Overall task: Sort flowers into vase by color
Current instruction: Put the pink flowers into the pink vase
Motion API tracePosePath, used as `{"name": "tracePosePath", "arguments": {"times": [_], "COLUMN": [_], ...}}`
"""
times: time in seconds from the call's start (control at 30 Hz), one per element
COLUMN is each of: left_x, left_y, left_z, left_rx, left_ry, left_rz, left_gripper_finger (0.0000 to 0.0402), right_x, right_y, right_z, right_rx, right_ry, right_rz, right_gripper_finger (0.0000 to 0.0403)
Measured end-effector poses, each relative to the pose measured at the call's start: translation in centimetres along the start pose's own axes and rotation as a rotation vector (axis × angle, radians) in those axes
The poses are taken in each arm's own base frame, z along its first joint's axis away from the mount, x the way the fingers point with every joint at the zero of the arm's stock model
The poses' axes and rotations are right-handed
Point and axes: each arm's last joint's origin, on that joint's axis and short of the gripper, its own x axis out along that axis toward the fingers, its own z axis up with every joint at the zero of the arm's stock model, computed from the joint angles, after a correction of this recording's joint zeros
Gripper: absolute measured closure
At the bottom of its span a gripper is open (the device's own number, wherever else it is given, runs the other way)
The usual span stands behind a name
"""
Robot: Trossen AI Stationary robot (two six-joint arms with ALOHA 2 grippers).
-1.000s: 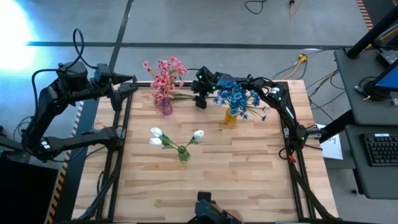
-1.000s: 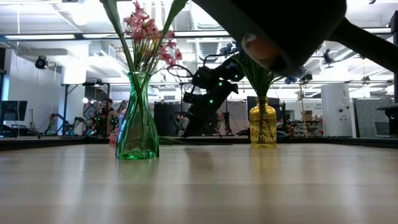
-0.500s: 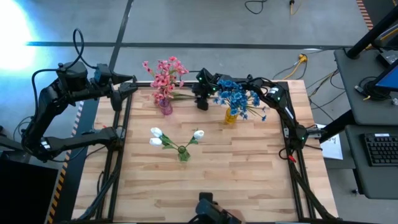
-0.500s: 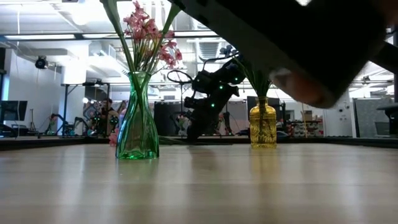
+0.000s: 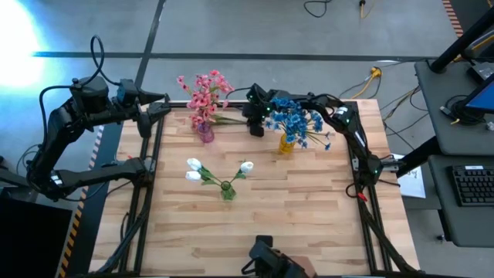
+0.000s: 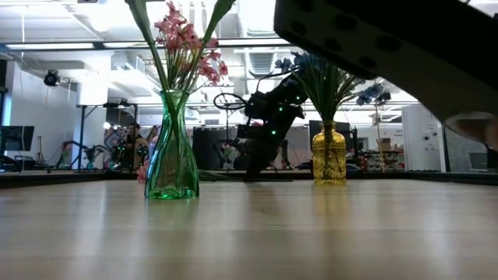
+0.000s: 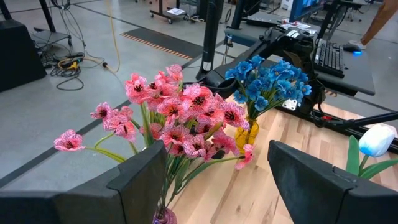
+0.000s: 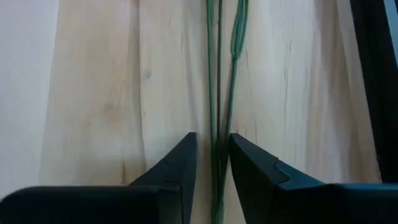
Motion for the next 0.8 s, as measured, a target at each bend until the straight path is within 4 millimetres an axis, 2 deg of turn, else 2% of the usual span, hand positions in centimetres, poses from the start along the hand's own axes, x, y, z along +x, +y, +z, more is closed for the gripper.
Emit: {"name": "tracePosePath", "arguments": {"times": [0.17,0.3,0.53,0.8], "left_x": [0.0,0.0,0.0,0.0], "left_y": [0.0,0.0,0.0,0.0], "left_z": [0.0,0.0,0.0,0.0], "left_rx": [0.000,0.000,0.000,0.000], "left_ry": [0.000,0.000,0.000,0.000], "left_rz": [0.000,0.000,0.000,0.000], "left_gripper_finger": [0.0134,0.0134,0.0134,0.0134], "right_x": [-0.3,-0.8,-2.1,-1.9], "right_y": [-0.1,0.0,-0.6,-0.5], "right_z": [-0.1,0.1,2.1,2.6], "right_rx": [0.011,0.012,0.025,0.023], "right_ry": [0.014,0.019,-0.065,-0.129], "right_rz": [0.001,-0.008,-0.062,-0.070], "right_gripper_finger": [0.0333,0.0328,0.0287,0.0228]}}
